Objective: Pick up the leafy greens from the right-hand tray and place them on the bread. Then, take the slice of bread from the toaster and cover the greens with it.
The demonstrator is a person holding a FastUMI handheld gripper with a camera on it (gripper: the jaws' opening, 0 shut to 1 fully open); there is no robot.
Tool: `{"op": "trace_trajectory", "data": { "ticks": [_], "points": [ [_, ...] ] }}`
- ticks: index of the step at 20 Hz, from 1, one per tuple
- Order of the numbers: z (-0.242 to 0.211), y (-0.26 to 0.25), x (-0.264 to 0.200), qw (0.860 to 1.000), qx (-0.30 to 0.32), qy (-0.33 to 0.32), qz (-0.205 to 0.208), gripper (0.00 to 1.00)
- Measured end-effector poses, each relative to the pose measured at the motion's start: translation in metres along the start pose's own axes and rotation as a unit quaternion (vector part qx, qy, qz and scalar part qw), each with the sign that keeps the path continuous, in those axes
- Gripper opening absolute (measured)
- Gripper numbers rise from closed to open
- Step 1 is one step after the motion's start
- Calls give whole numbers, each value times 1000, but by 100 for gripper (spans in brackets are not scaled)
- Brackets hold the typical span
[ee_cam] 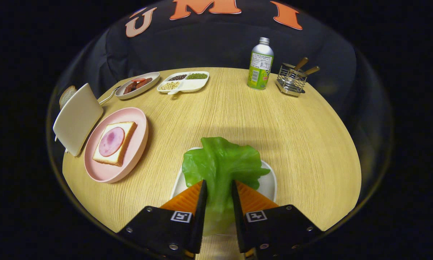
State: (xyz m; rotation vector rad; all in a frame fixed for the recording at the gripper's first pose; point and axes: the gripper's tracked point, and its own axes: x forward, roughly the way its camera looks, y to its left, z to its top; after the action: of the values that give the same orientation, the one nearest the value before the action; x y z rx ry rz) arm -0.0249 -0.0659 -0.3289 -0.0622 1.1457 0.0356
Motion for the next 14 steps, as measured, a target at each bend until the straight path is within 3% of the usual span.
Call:
{"op": "trace_trajectory", "data": {
  "ticks": [1,2,5,14],
  "points": [
    [1,-1,-1,1000,8,2,-1,27],
    [1,0,1,1000,12,2,-1,21],
    [9,1,-3,999,39,-7,8,12],
    [65,45,-52,993,49,-83,66,10]
  ]
}}
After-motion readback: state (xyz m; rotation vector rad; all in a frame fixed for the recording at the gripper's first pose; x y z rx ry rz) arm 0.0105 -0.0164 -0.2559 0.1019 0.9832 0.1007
